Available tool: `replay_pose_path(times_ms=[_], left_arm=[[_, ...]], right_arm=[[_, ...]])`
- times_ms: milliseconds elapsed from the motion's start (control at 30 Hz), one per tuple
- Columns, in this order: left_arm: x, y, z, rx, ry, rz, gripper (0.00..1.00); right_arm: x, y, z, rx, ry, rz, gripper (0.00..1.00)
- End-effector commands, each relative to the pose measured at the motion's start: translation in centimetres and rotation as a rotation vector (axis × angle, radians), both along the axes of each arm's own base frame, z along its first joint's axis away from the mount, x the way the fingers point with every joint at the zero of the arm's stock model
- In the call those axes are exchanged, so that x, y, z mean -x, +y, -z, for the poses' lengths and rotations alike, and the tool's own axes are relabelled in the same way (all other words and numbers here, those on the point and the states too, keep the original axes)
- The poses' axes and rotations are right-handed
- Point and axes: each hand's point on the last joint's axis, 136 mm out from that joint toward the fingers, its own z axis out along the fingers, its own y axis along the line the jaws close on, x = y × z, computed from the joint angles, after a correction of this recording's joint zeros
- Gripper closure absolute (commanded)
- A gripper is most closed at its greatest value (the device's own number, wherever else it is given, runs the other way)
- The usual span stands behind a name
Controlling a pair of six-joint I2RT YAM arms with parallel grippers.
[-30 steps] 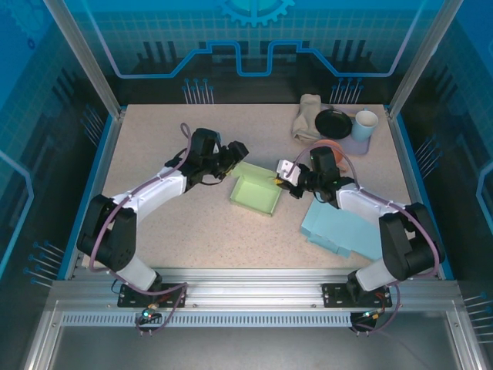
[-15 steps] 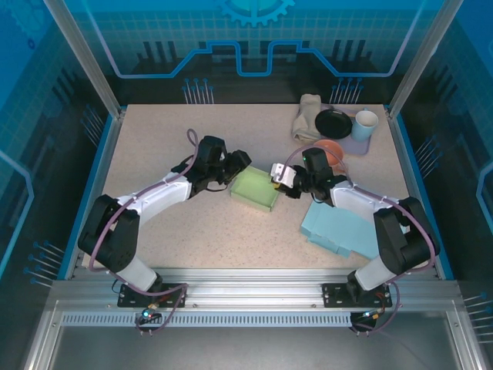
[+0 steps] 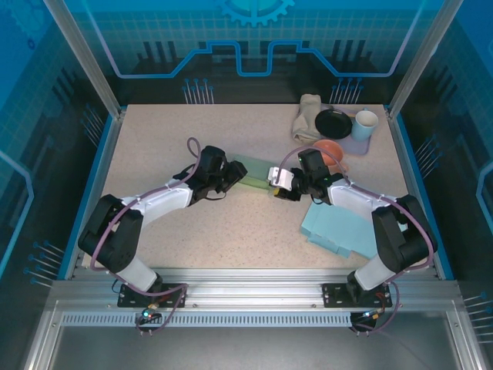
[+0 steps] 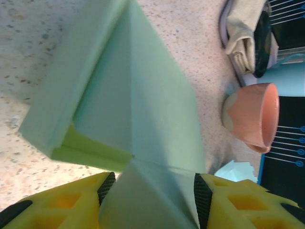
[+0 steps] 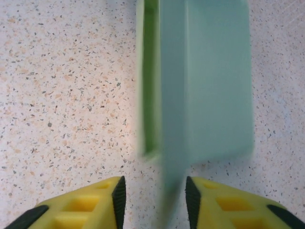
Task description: Fold the paper box
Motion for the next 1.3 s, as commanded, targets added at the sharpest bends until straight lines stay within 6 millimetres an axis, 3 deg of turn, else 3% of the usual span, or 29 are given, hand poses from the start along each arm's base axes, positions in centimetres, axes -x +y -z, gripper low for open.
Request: replay_pose_path(times_ms=[0,200,333,467,533,733,833,1100,1267], left_arm=[[0.3,1.2,1.8,-0.084,0.018,-0.026,0.51],[0.2,1.7,1.9,-0.112,0.012,-0.042,0.50],[0.4,2.1,2.3,-0.132,0.019,-0.049,0.49],[0.7,2.6,3.1,-0.143,0.028,-0.063,0.45],[0.7,2.6,3.1,-0.145,0.028,-0.062,0.44],[0.6,2.7,3.4,-0.160,0.036,-0.063,0.43],[0.6,2.9,3.4,-0.171,0.039,-0.067,0.41],[0.8,2.7,3.6,-0.162,0.054,-0.067,0.33],[1.2,1.7,3.3,-0.080,0.067,-0.050,0.29]], right_arm=[[0.4,0.5,-1.9,-0.016,-0.017,-0.018,0.53],[0.9,1.0,-4.4,-0.093,-0.041,-0.012,0.47],[0.3,1.6,-7.3,-0.201,-0.040,0.049,0.46],[-2.3,2.2,-10.3,-0.338,0.029,0.245,0.44],[-4.1,2.2,-10.3,-0.367,0.087,0.357,0.44],[-9.1,1.8,-6.1,-0.348,0.203,0.648,0.43],[-10.4,2.3,-3.3,-0.294,0.248,0.714,0.43],[-11.1,3.7,2.5,-0.149,0.277,0.765,0.42],[-11.0,3.5,4.2,-0.118,0.279,0.785,0.42]])
